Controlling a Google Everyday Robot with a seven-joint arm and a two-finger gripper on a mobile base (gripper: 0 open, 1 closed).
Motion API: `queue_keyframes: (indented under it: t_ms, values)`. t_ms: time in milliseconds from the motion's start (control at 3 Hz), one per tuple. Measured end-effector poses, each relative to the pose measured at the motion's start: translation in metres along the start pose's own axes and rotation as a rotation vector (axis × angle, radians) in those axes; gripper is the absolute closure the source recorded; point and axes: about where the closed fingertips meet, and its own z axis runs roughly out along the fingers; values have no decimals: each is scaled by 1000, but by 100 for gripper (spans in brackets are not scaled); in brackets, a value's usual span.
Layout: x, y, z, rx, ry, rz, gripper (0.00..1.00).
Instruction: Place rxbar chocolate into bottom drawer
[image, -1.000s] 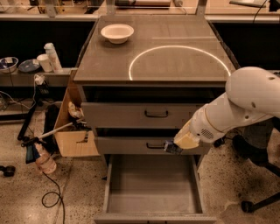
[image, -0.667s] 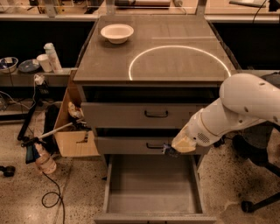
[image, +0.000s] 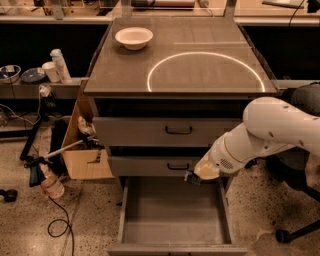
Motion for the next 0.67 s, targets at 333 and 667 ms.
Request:
queue_keyframes:
  t_ms: [333, 667]
  values:
    - [5, -1, 9, -6, 8, 10, 100]
    - [10, -1, 16, -14, 22, 18, 100]
